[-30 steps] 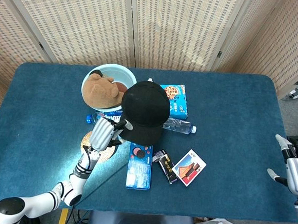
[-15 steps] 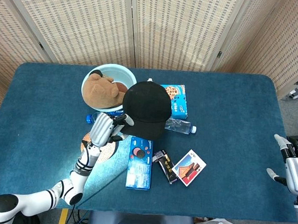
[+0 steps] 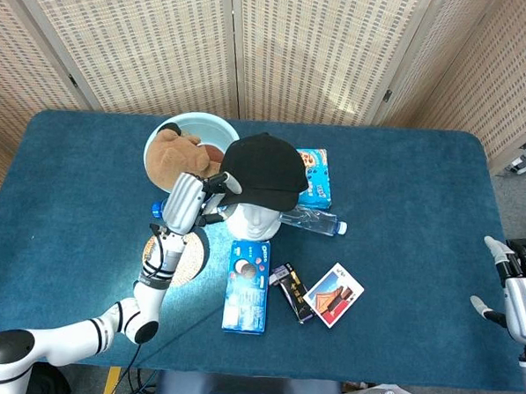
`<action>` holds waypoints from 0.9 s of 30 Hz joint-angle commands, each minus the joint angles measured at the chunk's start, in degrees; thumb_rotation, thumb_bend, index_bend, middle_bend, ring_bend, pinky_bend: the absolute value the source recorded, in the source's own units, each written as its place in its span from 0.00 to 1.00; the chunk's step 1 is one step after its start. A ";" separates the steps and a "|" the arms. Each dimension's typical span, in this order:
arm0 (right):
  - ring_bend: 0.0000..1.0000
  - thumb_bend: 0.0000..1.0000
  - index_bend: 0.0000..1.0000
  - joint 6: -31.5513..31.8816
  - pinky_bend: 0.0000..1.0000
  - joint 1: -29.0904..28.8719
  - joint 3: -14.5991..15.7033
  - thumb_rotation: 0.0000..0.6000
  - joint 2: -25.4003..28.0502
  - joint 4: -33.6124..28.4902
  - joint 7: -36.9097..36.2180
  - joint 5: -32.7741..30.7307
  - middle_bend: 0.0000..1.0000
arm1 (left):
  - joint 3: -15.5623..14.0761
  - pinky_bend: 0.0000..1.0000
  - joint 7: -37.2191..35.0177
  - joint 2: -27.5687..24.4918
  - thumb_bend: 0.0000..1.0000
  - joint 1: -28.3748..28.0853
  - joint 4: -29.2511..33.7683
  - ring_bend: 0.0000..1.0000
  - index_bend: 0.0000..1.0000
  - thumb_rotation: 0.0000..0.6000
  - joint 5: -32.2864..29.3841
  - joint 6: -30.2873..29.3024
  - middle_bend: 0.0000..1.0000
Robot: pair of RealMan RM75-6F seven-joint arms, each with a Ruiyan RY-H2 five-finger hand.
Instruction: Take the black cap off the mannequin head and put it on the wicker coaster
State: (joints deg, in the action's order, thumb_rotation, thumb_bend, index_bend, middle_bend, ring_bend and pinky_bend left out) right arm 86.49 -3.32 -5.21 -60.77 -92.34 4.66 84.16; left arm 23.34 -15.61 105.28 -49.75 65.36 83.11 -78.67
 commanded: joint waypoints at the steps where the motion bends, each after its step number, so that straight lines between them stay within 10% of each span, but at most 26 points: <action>1: 0.10 0.03 0.12 0.00 0.18 0.00 0.03 1.00 0.00 0.03 -0.05 0.07 0.20 | 0.82 1.00 0.52 -0.11 0.39 -0.88 0.15 1.00 0.65 1.00 -0.65 0.59 1.00; 27: 0.10 0.03 0.12 0.62 0.18 0.37 0.03 1.00 -0.01 0.46 -0.92 0.24 0.20 | 10.17 1.00 0.90 -3.88 0.39 -7.84 -3.79 1.00 0.64 1.00 -8.54 3.62 1.00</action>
State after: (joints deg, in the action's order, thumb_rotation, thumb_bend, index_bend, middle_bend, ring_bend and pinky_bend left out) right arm 87.10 -2.97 -5.17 -60.77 -91.90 3.76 84.39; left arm 33.24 -14.38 101.92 -57.84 61.70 74.86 -74.67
